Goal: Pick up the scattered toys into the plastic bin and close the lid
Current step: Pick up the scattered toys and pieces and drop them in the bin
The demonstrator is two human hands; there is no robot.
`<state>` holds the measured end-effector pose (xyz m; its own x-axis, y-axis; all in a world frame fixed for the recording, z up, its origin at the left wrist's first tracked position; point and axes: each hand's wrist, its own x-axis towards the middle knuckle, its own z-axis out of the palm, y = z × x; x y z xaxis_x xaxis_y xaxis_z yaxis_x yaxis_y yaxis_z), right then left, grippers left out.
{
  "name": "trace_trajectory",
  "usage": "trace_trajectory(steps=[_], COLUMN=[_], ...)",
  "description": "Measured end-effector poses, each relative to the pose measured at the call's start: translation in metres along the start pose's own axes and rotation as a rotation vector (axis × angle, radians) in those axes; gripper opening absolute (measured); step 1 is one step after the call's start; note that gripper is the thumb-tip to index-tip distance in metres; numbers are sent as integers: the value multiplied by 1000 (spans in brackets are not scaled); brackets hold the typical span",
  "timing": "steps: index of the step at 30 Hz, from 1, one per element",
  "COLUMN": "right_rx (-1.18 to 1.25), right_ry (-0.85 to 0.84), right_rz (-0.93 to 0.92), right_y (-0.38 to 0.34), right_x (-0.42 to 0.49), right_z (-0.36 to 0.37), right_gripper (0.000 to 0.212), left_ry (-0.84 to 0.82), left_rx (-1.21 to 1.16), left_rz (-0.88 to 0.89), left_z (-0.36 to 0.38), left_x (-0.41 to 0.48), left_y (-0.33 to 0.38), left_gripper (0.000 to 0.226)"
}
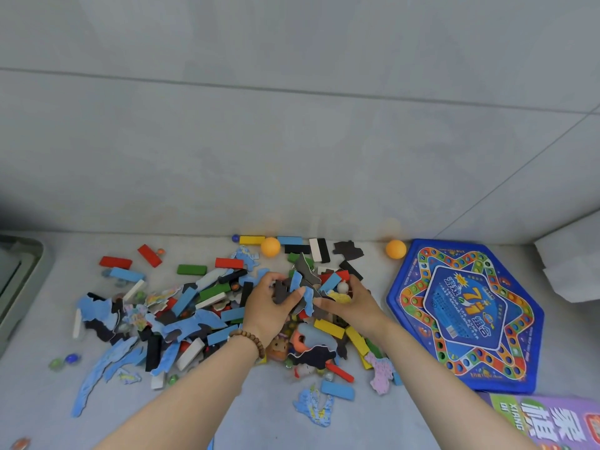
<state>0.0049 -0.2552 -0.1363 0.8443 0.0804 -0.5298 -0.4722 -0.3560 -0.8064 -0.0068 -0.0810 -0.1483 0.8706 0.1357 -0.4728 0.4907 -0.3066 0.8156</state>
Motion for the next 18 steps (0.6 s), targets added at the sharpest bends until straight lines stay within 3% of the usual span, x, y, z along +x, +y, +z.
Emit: trace_trajectory(steps=[8, 14, 18], right_rx=[74, 220, 347], right_ry=[-36, 58, 66], right_rz=[41, 12, -11], right_y=[14, 4, -23], right_x=[1, 1, 3], right_z=[3, -6, -15], right_gripper=[57, 41, 43], left_ry=[10, 81, -55], left_rx=[-7, -183, -236], left_rz=[33, -63, -117], left_z=[2, 1, -2], left_x=[3, 5, 3], left_y=[-1, 16, 44], left_gripper=[29, 38, 27])
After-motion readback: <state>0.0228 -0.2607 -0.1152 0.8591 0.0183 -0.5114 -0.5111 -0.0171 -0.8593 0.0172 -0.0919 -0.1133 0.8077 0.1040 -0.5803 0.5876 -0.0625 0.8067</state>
